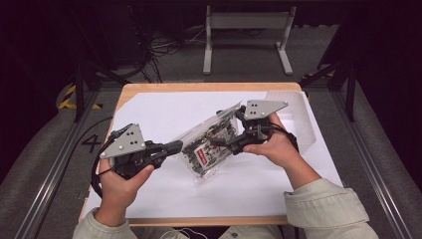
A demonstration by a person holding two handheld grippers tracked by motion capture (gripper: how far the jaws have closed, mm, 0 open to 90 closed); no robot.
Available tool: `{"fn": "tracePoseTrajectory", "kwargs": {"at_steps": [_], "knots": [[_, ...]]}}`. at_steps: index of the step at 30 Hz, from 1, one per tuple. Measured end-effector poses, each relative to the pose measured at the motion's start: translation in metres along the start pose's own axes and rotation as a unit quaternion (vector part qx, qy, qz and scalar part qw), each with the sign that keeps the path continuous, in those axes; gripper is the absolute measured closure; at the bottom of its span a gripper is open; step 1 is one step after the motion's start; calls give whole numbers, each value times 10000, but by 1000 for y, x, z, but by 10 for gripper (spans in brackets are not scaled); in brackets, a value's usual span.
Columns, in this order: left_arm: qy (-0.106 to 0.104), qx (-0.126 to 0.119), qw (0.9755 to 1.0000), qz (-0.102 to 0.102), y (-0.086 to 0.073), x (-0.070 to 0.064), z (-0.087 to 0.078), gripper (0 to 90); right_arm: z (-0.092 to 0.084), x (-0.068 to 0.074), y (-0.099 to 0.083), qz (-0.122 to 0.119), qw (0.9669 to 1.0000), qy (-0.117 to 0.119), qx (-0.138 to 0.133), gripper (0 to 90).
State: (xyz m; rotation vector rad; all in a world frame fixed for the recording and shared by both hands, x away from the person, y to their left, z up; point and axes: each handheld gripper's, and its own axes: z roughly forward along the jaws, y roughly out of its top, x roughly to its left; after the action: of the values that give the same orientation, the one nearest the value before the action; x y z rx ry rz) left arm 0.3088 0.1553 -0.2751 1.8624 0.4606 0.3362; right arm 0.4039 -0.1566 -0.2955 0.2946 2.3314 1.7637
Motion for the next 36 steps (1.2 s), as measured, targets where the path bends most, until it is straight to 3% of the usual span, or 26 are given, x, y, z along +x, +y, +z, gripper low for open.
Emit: {"fn": "tracePoseTrajectory", "kwargs": {"at_steps": [4, 8, 15, 19, 22, 23, 27, 32, 36], "knots": [[42, -63, 10000, -19, -1, 1, 0, 894, 1, -1, -1, -97, 9999, -45, 117, 185], [118, -80, 9999, -74, -1, 2, -3, 894, -3, 0, 0, -180, 9995, -100, 252, 312], [236, -136, 9996, -89, -1, 3, -5, 894, -8, 2, 3, -259, 9988, 114, 397, 496], [270, -167, 9994, -119, -2, 4, -6, 893, -10, 4, 2, -316, 9981, 183, 490, 534], [455, -164, 9988, -109, -2, 5, -7, 894, -11, 5, 2, -406, 9973, 197, 571, 609], [478, -186, 9986, -135, -2, 6, -8, 893, -12, 5, 2, -395, 9968, 311, 626, 656], [546, -196, 9981, -203, -4, 9, -9, 891, -11, 9, 3, -532, 9947, 481, 738, 705], [661, -301, 9972, -180, -4, 9, -9, 877, -13, 11, 3, -517, 9942, 601, 732, 742], [546, -335, 9975, -287, -5, 14, -10, 789, -15, 14, 4, -487, 9938, 696, 717, 758]]}}
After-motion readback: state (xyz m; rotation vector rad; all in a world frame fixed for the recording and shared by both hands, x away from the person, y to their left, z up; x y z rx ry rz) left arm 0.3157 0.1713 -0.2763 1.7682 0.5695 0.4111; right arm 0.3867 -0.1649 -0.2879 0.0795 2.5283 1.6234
